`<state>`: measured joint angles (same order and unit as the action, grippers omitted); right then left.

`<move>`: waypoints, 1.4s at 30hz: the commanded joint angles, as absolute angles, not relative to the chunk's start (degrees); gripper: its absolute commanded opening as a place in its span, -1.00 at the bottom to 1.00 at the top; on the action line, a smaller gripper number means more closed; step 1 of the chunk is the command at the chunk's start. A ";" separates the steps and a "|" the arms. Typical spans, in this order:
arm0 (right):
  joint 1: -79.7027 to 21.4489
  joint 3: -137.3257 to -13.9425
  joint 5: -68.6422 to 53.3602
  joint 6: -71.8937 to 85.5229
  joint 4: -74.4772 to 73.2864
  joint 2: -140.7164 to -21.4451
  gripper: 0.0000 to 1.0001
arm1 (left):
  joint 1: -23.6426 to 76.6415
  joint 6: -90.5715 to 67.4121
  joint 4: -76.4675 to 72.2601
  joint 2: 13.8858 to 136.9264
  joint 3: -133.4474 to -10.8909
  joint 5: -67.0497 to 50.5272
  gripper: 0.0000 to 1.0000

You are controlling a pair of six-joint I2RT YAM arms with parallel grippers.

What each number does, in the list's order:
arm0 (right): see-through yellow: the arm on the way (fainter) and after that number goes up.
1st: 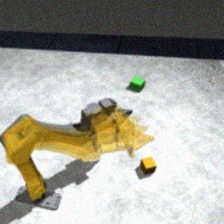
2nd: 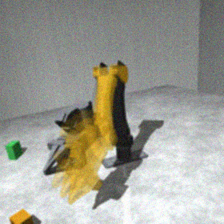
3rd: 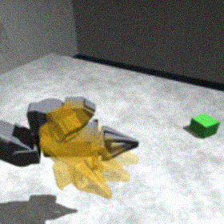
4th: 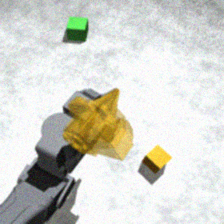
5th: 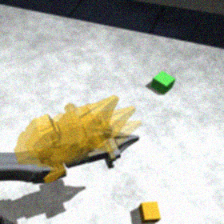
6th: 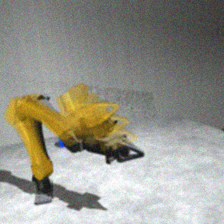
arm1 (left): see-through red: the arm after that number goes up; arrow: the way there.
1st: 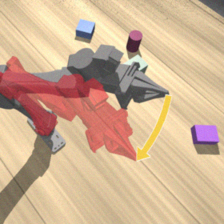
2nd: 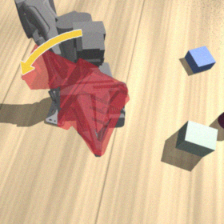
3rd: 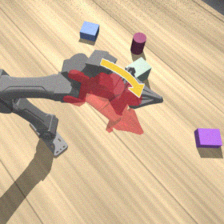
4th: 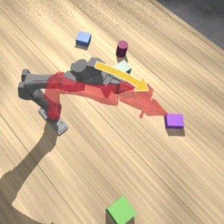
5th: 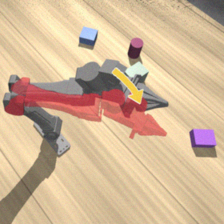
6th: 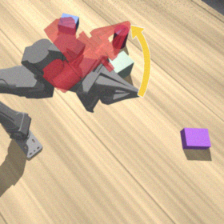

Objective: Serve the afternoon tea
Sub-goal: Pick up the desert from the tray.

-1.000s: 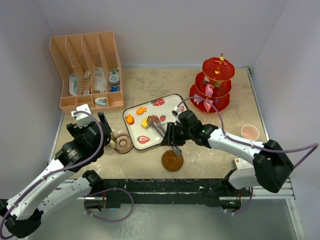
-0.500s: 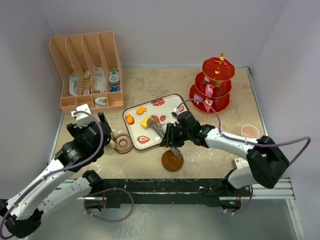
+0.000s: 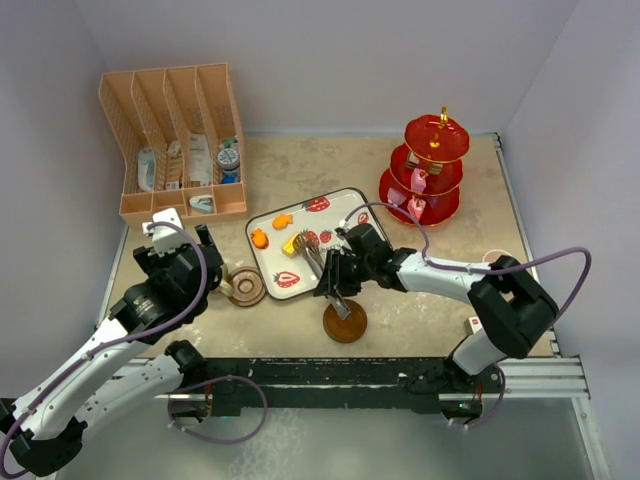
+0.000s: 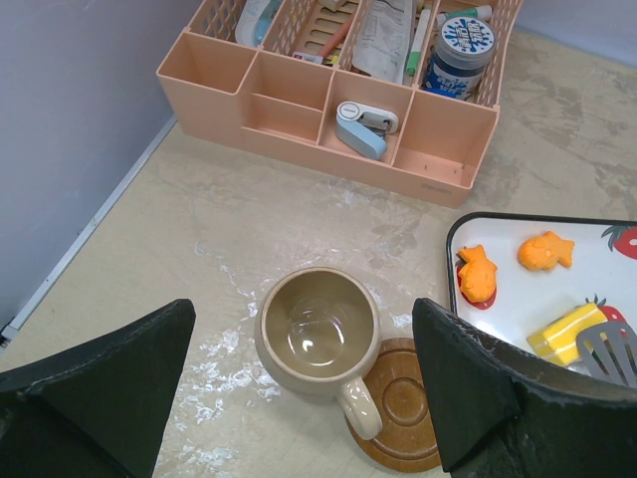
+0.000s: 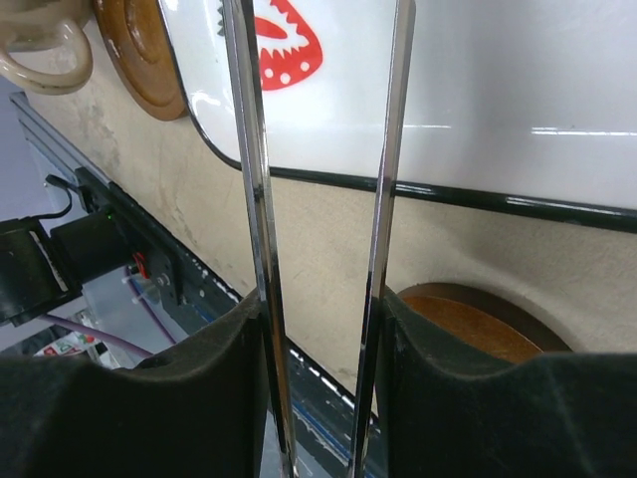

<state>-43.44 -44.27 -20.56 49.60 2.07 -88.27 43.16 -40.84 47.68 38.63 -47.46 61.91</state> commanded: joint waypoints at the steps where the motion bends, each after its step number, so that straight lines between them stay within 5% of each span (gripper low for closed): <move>1: -43.25 -47.89 -22.80 50.39 5.58 -88.87 -0.15 | 42.98 -39.90 46.61 38.64 -49.16 62.40 0.75; 9: -43.26 -49.86 -23.39 49.22 4.74 -90.07 -0.18 | 42.99 -39.85 46.55 38.65 -49.15 62.56 0.75; 22: -43.39 -56.03 -16.89 44.91 -1.93 -90.36 -0.49 | 43.00 -39.77 46.62 38.67 -49.20 62.50 0.75; 42: -43.53 -60.98 5.27 33.31 -31.73 -76.96 -0.51 | 43.02 -39.29 46.12 39.12 -49.13 61.44 0.75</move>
<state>-43.44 -57.82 -1.06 35.90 -24.62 -80.62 43.13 -40.66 47.64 39.33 -47.46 61.39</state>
